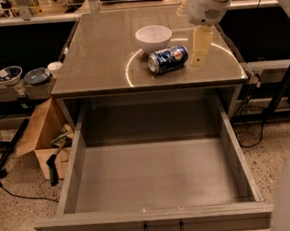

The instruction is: Place pepsi can into top drawer

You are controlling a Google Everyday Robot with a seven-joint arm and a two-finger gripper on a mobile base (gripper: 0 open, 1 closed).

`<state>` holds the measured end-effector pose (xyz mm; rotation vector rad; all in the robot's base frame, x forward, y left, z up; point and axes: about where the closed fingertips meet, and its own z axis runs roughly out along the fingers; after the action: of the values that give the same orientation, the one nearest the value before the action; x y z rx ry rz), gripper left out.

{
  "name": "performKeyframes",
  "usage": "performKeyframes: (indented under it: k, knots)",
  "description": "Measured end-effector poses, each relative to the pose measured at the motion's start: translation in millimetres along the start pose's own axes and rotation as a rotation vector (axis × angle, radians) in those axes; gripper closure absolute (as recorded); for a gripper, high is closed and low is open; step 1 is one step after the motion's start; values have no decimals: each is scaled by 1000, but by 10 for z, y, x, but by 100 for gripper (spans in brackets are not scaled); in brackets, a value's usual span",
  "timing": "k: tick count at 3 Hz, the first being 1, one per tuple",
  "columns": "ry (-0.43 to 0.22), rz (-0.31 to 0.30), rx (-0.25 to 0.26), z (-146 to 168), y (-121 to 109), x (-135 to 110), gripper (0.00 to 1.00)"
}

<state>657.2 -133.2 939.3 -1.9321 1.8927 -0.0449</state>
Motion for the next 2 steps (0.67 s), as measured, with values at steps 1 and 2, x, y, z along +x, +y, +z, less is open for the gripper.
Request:
performKeyframes:
  k: [1, 2]
  knots:
    - [-1, -17, -15, 68, -166, 4, 0]
    - [-5, -41, -39, 182, -327, -30, 0]
